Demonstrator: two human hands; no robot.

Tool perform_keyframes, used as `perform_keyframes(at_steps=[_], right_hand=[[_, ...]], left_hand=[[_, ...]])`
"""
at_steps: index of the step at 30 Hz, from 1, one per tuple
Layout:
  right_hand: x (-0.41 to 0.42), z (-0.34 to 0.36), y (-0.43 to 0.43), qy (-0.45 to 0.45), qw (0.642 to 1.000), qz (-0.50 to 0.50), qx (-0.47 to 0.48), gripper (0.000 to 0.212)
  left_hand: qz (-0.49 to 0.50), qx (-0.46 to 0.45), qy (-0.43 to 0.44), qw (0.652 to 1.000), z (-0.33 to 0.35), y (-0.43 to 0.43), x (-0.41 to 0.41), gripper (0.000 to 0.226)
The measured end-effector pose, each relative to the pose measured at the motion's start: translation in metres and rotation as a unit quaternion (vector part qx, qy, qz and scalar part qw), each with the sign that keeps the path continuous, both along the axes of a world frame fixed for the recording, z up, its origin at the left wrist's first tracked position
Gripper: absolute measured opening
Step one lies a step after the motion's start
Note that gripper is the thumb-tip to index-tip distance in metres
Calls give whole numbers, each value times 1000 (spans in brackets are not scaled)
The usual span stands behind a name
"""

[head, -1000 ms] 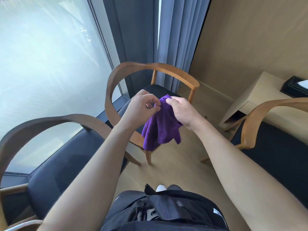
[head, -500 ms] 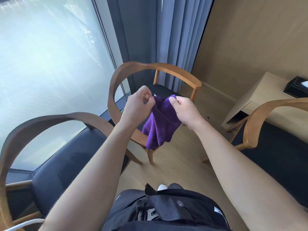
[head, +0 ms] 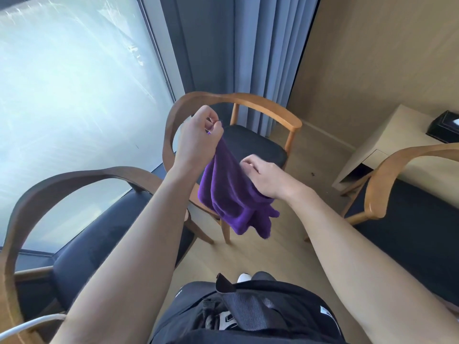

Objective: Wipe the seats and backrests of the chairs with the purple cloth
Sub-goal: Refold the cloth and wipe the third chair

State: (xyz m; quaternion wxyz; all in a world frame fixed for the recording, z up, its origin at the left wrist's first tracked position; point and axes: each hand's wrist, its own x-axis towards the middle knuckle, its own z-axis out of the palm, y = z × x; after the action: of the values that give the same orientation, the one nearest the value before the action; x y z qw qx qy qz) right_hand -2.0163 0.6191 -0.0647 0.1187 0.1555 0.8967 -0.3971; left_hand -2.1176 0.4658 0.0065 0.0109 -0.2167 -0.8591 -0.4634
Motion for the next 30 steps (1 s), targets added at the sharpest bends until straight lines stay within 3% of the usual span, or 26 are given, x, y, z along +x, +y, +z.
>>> perform_keyframes(at_steps=[2, 3, 6, 8, 11, 13, 14, 18, 22, 24, 27, 30], right_hand=[[2, 4, -10, -20, 995, 18, -98, 64], [2, 4, -13, -14, 994, 34, -103, 67], [1, -1, -15, 72, 994, 57, -65, 29], [-1, 1, -12, 95, 986, 2, -135, 18], [-5, 10, -3, 140, 974, -84, -159, 25], [-7, 12, 6, 155, 971, -91, -156, 29], [-8, 14, 8, 159, 970, -84, -165, 31], [-10, 19, 7, 181, 971, -72, -136, 29], [-11, 19, 19, 92, 989, -91, 78, 26], [-11, 17, 24, 86, 981, -129, 117, 23], [-14, 16, 23, 124, 978, -163, 25, 25], [-16, 15, 17, 112, 982, -115, -102, 40]], left_hand=[[-5, 2, -19, 1000, 0, 2, 1, 6], [-16, 2, -27, 1000, 0, 3, 2, 7], [-90, -17, -53, 994, -1, 7, 5, 11], [-106, -48, -74, 990, -8, 6, 5, 15], [-102, -201, -114, 967, -24, -9, 0, 21], [-197, -331, -136, 913, -35, -18, 2, 24], [-230, -348, -151, 896, -40, -18, 6, 25], [-178, -284, -145, 931, -49, -6, 14, 21], [-133, -226, -129, 956, -42, -7, 3, 15], [-143, -202, -142, 958, -38, -8, -1, 13], [-163, -183, -139, 960, -32, -4, 0, 21], [-162, -169, -128, 964, -29, 0, 1, 28]])
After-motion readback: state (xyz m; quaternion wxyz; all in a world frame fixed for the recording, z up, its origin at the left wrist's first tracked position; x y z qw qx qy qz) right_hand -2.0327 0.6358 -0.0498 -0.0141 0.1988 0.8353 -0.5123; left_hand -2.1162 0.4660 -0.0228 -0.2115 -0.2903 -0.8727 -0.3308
